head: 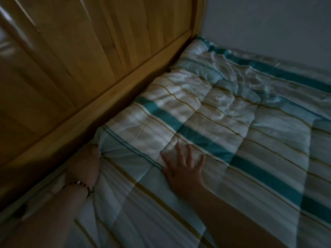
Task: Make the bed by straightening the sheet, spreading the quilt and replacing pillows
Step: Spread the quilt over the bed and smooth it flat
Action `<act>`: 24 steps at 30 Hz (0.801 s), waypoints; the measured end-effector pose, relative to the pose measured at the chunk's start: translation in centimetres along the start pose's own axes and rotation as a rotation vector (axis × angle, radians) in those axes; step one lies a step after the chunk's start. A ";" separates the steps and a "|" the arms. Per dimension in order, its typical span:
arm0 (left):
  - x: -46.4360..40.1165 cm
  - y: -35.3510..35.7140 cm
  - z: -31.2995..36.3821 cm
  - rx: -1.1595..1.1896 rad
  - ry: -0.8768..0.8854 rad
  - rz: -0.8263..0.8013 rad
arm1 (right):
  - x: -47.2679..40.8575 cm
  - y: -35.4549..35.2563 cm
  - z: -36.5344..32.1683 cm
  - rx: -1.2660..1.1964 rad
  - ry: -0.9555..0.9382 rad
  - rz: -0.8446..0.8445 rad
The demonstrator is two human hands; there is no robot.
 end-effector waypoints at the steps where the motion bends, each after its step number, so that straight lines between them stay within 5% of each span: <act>1: -0.1 0.9 0.1 -0.008 0.002 0.064 | -0.7 0.1 0.0 0.019 0.003 0.014; 4: -0.7 1.2 0.4 0.033 0.018 0.252 | -1.9 0.1 -0.3 0.032 0.014 0.024; 12: -1.3 -7.7 5.1 0.148 -0.030 0.347 | -2.6 -0.5 -0.5 0.019 0.067 -0.045; 17: 7.2 -8.0 9.1 0.299 0.465 0.409 | -2.3 -0.9 -0.1 0.005 0.076 -0.082; 21: 12.1 -3.0 5.1 0.090 0.931 0.393 | -2.4 -0.5 -0.6 0.027 0.069 -0.059; 24: 9.2 0.7 1.2 -0.091 0.850 0.343 | -2.2 -0.4 -0.5 0.028 0.068 -0.030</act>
Point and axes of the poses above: each hand's wrist, its own x-axis away from the middle knuckle, its own y-axis out of the palm, z = x × y, the point moved 5 cm from there along -x, towards the middle knuckle, and after that the axes turned 12 degrees about -x, right-handed, at the moved point
